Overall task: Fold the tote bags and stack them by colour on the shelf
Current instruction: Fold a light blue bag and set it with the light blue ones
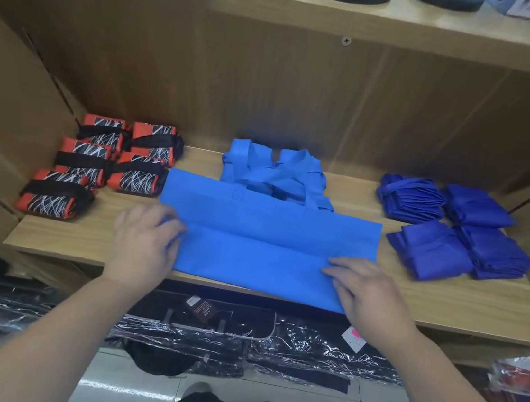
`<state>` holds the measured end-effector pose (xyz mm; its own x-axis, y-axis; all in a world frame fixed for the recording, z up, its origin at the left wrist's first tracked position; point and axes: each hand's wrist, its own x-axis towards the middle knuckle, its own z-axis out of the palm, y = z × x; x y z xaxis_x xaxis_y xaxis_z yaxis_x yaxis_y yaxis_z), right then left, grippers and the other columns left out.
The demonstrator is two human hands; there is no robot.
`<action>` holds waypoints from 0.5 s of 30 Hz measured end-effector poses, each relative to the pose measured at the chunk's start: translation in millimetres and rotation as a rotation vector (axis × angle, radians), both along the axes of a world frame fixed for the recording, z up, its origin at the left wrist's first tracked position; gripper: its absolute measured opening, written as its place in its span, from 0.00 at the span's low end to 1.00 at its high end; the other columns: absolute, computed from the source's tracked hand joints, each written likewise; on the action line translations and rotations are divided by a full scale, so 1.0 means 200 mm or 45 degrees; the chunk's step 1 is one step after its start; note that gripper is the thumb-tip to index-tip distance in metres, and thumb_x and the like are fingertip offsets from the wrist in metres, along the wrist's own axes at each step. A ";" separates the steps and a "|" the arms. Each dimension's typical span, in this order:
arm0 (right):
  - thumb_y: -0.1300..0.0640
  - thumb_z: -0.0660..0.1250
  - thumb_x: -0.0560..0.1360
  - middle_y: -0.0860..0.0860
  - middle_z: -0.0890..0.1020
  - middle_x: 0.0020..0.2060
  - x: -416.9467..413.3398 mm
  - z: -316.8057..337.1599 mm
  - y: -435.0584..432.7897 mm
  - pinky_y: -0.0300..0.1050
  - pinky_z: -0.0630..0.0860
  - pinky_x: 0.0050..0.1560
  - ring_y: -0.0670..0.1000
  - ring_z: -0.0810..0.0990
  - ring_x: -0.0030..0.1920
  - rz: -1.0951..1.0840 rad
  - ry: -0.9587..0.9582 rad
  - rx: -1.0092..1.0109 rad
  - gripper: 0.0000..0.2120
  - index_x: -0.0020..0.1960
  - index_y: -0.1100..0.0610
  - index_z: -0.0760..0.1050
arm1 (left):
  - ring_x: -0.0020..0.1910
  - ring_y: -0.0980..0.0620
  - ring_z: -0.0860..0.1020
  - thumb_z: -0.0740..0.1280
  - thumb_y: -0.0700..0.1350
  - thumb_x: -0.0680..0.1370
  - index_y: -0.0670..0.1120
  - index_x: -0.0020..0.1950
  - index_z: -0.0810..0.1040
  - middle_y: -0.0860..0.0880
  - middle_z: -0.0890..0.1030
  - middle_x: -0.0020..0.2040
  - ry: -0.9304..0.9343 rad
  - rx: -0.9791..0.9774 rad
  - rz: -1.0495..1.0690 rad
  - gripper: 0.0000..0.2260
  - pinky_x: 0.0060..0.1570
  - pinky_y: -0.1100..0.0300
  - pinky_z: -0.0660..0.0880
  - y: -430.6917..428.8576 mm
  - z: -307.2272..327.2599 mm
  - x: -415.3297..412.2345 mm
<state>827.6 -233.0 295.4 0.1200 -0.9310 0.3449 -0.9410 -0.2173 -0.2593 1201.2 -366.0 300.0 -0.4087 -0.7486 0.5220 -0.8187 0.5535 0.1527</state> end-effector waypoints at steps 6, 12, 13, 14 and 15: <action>0.37 0.58 0.80 0.40 0.74 0.71 -0.12 -0.04 0.08 0.55 0.68 0.72 0.46 0.73 0.71 0.030 -0.085 0.223 0.23 0.69 0.45 0.78 | 0.60 0.43 0.81 0.63 0.52 0.78 0.46 0.56 0.86 0.47 0.83 0.60 -0.056 0.215 -0.217 0.16 0.60 0.47 0.72 0.03 -0.05 0.02; 0.24 0.67 0.67 0.37 0.65 0.76 -0.20 -0.03 0.12 0.43 0.53 0.78 0.38 0.59 0.77 0.098 -0.092 0.372 0.40 0.74 0.41 0.68 | 0.74 0.49 0.69 0.71 0.65 0.71 0.49 0.72 0.76 0.51 0.72 0.74 -0.209 0.455 -0.338 0.34 0.72 0.39 0.65 0.11 -0.07 0.10; 0.29 0.71 0.68 0.36 0.65 0.75 -0.20 -0.02 0.12 0.43 0.54 0.78 0.38 0.60 0.77 0.117 -0.117 0.385 0.38 0.74 0.41 0.68 | 0.74 0.48 0.70 0.75 0.58 0.71 0.49 0.71 0.76 0.51 0.73 0.73 -0.163 0.462 -0.338 0.31 0.71 0.38 0.66 0.10 -0.07 0.10; 0.36 0.76 0.68 0.36 0.67 0.74 -0.21 -0.01 0.12 0.43 0.56 0.78 0.38 0.61 0.77 0.123 -0.154 0.391 0.37 0.73 0.41 0.69 | 0.73 0.49 0.70 0.79 0.52 0.71 0.50 0.71 0.77 0.52 0.73 0.73 -0.116 0.494 -0.325 0.30 0.71 0.39 0.67 0.10 -0.05 0.10; 0.43 0.80 0.67 0.36 0.68 0.73 -0.21 0.01 0.11 0.43 0.58 0.77 0.37 0.63 0.76 0.116 -0.205 0.389 0.35 0.72 0.42 0.71 | 0.73 0.49 0.71 0.81 0.48 0.70 0.50 0.70 0.77 0.53 0.73 0.72 -0.083 0.536 -0.318 0.30 0.72 0.41 0.67 0.09 -0.04 0.11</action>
